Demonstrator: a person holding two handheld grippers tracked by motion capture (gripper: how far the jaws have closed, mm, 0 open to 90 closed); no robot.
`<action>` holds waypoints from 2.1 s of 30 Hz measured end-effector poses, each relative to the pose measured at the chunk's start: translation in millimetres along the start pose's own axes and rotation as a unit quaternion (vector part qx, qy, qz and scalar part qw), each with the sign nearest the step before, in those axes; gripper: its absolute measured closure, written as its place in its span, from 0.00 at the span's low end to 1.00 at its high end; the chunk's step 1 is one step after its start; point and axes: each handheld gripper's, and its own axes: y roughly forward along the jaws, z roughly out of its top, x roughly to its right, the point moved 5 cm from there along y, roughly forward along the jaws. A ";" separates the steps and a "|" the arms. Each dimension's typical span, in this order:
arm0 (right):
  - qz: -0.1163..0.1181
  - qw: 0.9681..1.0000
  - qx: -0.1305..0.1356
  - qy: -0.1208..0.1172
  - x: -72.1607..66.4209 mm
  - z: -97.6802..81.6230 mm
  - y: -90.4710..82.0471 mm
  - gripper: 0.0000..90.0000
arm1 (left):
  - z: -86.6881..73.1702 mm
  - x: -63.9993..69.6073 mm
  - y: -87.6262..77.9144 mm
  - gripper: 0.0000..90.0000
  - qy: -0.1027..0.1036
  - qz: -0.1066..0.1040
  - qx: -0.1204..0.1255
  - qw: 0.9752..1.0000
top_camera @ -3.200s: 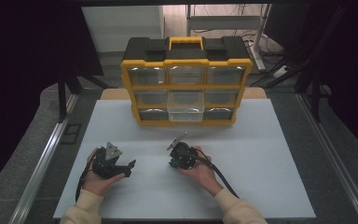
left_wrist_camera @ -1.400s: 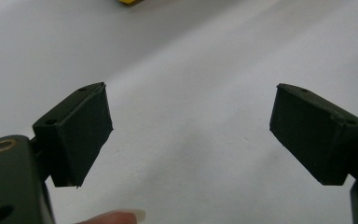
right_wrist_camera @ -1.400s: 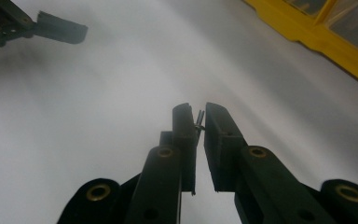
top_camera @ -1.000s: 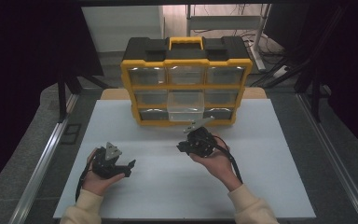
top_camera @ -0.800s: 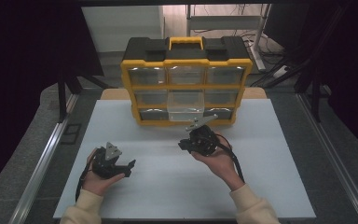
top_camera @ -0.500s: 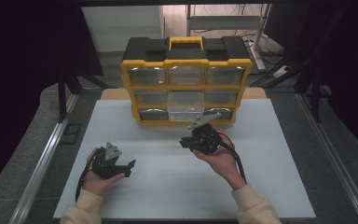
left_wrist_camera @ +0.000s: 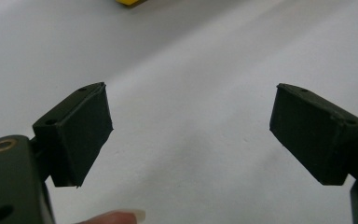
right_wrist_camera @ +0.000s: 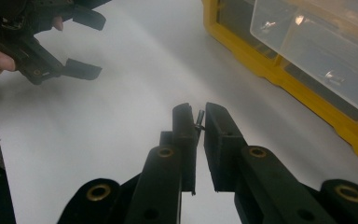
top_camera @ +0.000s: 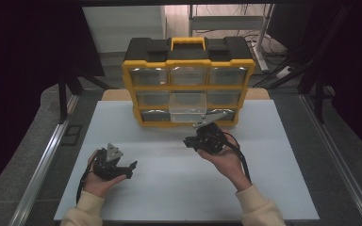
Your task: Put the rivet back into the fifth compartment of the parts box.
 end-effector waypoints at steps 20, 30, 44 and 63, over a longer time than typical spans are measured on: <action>-0.013 1.000 0.012 0.008 15.9 22.2 -12.8 0.92 | 0.0 0.4 0.2 0.15 0.004 -0.002 -0.002 1.000; -0.021 0.999 0.021 0.012 23.5 31.8 -19.5 0.92 | 0.0 0.5 0.6 0.15 0.002 -0.002 -0.001 1.000; -0.028 0.999 0.024 0.015 31.0 45.6 -24.0 0.92 | 0.0 0.4 0.6 0.15 0.000 -0.003 0.000 1.000; -0.039 0.998 0.033 0.022 44.1 67.2 -29.7 0.92 | 0.2 0.2 0.6 0.15 -0.002 -0.006 0.001 1.000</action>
